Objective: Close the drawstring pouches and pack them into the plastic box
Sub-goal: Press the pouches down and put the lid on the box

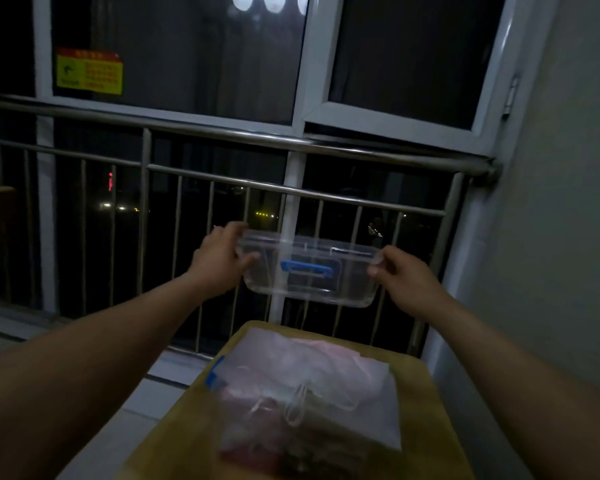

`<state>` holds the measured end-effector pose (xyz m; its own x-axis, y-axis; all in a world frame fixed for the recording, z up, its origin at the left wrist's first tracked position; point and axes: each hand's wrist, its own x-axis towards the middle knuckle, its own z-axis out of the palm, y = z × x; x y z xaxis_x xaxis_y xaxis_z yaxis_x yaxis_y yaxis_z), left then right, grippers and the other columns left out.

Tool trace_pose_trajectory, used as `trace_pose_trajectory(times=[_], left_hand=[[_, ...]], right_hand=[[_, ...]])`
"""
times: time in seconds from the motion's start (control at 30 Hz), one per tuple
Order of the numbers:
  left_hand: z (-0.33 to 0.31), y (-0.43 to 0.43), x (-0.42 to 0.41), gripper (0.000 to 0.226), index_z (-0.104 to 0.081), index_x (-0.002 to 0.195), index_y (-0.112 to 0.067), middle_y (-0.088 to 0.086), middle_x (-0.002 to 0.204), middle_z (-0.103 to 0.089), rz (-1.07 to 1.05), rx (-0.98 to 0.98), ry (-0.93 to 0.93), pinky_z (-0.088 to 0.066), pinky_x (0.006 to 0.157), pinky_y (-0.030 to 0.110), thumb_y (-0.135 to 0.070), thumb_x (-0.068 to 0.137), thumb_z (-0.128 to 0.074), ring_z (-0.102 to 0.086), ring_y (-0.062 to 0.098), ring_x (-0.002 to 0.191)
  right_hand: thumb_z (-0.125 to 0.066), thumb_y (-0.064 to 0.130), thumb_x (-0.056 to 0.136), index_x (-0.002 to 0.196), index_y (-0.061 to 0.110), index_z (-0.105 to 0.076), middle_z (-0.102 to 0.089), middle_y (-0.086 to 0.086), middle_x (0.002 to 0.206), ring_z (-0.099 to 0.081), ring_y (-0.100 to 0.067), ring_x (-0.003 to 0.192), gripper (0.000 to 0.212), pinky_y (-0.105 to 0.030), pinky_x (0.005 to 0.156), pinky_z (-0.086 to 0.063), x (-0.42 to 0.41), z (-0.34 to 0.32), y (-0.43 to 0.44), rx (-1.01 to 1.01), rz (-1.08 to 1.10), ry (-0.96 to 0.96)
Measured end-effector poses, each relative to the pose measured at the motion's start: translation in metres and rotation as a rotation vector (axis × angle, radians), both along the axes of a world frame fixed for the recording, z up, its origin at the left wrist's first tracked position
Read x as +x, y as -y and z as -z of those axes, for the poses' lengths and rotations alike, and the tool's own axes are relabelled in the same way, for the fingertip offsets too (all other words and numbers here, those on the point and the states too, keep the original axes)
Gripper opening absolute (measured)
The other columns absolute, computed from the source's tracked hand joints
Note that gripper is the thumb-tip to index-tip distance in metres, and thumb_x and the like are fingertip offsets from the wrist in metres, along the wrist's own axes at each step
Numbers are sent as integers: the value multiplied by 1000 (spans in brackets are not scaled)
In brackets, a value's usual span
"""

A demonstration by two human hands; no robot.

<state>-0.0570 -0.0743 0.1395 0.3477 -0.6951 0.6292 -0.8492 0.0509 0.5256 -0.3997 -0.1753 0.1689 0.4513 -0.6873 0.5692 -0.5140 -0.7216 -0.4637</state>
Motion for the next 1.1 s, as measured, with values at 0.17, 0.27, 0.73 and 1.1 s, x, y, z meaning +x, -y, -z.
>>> trace_pose_trajectory(times=[0.17, 0.27, 0.73, 1.1], left_hand=[[9, -34, -19, 23, -61, 115, -17, 3, 104, -71, 167, 4, -341, -51, 78, 32, -37, 103, -59, -67, 20, 99], [11, -47, -33, 29, -59, 104, -14, 8, 96, -66, 68, -111, -357, -49, 72, 34, -43, 100, -61, -64, 23, 88], [42, -71, -50, 32, -69, 112, -14, 10, 104, -75, 361, 239, -605, -60, 83, 40, -43, 101, -61, -74, 26, 96], [94, -45, -61, 41, -57, 88, -13, 7, 85, -64, 69, 92, -332, -46, 68, 36, -50, 105, -46, -62, 25, 79]], right_hand=[[-60, 29, 104, 100, 22, -62, -72, -2, 98, -70, -19, 89, 8, -36, 80, -57, -23, -24, -49, 166, -54, 215], [-55, 26, 106, 108, 18, -60, -74, -7, 102, -72, -26, 95, 9, -42, 84, -60, -28, -26, -71, 276, -99, 278], [-48, 26, 108, 102, 13, -63, -65, -6, 79, -62, -21, 69, 20, -35, 64, -54, -51, -6, -88, 696, -288, 288], [-66, 25, 99, 128, 18, -53, -63, -2, 117, -64, -17, 98, 33, -29, 74, -55, -39, 120, -98, 549, 172, 291]])
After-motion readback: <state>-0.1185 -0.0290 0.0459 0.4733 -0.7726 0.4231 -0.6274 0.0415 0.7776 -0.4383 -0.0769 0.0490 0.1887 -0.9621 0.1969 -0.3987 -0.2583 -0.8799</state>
